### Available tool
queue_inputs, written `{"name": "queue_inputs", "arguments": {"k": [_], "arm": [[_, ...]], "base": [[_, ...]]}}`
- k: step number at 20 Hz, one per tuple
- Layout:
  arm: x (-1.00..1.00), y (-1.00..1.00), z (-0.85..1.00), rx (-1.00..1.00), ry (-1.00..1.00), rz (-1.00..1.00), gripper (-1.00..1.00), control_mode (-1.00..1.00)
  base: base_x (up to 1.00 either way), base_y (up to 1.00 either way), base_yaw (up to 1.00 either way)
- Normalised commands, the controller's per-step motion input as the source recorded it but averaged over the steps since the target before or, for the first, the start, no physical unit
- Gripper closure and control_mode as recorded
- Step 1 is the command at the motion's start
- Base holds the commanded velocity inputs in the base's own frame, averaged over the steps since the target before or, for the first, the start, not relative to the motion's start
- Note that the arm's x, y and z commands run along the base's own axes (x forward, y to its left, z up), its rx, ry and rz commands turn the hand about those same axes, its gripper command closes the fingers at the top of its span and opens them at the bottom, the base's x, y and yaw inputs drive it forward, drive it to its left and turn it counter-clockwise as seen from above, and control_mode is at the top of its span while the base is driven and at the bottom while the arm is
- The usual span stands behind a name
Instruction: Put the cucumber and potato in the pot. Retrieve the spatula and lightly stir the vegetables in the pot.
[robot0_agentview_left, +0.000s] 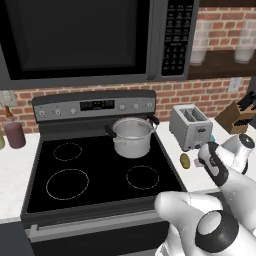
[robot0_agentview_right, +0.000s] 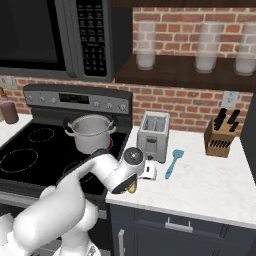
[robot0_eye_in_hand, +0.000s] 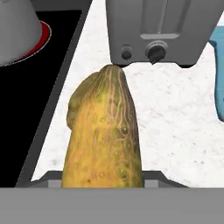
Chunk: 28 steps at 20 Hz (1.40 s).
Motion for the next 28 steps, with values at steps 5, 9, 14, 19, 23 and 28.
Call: {"name": "queue_inputs", "arguments": {"k": [5,9,14,19,23,28], "arm": [[-0.17,0.71,1.0,0.05,-0.25,0.0,1.0,-1.0],[-0.03,0.52,0.99,0.13,-0.2,0.06,1.0,-1.0],[0.0,0.04,0.92,0.23,-0.05,0.13,1.0,-1.0],[0.0,0.08,0.46,0.16,-0.08,0.15,1.0,-1.0],[0.23,0.27,0.2,0.08,-0.1,0.24,1.0,-1.0],[0.13,0.17,0.13,0.02,-0.2,0.18,1.0,-1.0]], "base": [[0.0,0.0,0.0],[0.0,0.0,0.0],[0.0,0.0,0.0],[0.0,0.0,0.0],[0.0,0.0,0.0],[0.0,0.0,0.0]]}}
